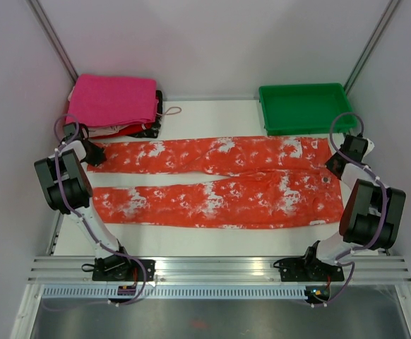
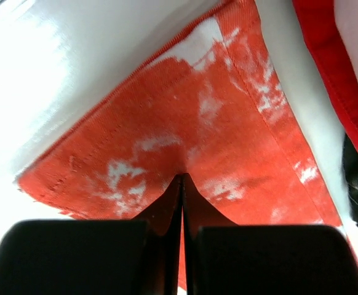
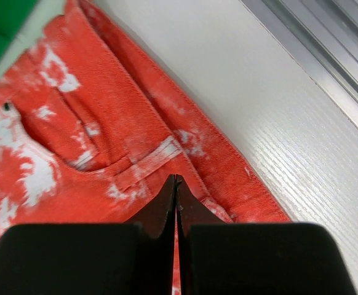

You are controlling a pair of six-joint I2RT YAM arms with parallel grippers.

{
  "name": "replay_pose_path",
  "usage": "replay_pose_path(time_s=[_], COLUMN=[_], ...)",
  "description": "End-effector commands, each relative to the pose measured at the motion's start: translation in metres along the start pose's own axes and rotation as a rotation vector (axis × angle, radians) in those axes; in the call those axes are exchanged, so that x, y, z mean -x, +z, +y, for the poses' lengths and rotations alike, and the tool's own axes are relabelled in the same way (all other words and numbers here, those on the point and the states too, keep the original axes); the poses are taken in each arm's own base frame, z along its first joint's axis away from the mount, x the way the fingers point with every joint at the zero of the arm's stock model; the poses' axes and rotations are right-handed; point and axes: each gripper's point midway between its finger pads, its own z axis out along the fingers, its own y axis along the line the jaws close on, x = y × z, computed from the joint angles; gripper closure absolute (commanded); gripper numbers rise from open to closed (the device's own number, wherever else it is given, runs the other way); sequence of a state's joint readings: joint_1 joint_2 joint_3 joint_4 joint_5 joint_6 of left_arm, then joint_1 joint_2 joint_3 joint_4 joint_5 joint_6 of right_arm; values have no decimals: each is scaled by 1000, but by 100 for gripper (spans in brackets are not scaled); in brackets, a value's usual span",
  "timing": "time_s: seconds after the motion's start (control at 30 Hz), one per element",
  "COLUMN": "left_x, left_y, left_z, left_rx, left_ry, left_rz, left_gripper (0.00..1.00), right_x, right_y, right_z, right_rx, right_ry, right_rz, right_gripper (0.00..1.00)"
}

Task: Fold and stack the trousers
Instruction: Flatten the trousers out, then fold the trousers

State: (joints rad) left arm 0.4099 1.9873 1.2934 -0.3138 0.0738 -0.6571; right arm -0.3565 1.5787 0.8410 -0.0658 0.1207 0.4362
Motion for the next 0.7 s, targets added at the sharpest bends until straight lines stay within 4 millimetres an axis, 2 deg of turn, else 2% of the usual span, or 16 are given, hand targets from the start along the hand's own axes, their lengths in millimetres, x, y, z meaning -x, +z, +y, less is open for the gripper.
replay_pose_path(time_s=[0.0,0.07,0.1,0.13,0.2,0.23,0.27,0.3,0.33,0.37,0.4,0.43,0.53,0.6,0.63,0.67], left_x=[14,24,26,35,43,46,55,58,60,58,52,47,15,-7,-21,-28], left_y=[-3,-27,-38,-62,-91,-107,-139,-155,-172,-202,-211,-222,-253,-272,-266,-266], left_z=[26,15,8,-2,-12,-16,-27,-29,-32,-34,-30,-28,-20,-19,-10,-4], left_rx=[122,83,47,-5,-57,-74,-116,-130,-144,-167,-174,-185,-261,-328,-320,-308], left_ry=[68,80,82,88,98,120,130,139,149,146,113,92,31,12,-5,-19], left_rz=[-45,-92,-112,-179,-240,-265,-326,-349,-374,-410,-417,-427,-418,-403,-373,-365], left_gripper=[98,97,96,91,81,64,52,40,24,17,5,1,0,0,0,0], right_x=[35,45,48,57,66,75,85,83,90,90,86,90,77,58,52,32], right_y=[-26,-50,-59,-80,-102,-120,-132,-139,-154,-161,-166,-181,-196,-193,-192,-186], right_z=[24,49,57,72,79,82,83,80,78,77,74,73,73,68,62,50], right_rx=[111,246,289,361,395,412,413,401,402,403,400,420,463,440,418,352], right_ry=[-20,-20,-21,-35,-65,-72,-68,-67,-47,-36,-20,13,109,168,198,239], right_rz=[-90,-104,-111,-143,-174,-209,-237,-228,-258,-265,-259,-287,-264,-187,-164,-88], right_gripper=[100,99,94,91,82,77,69,44,34,24,6,2,2,2,2,2])
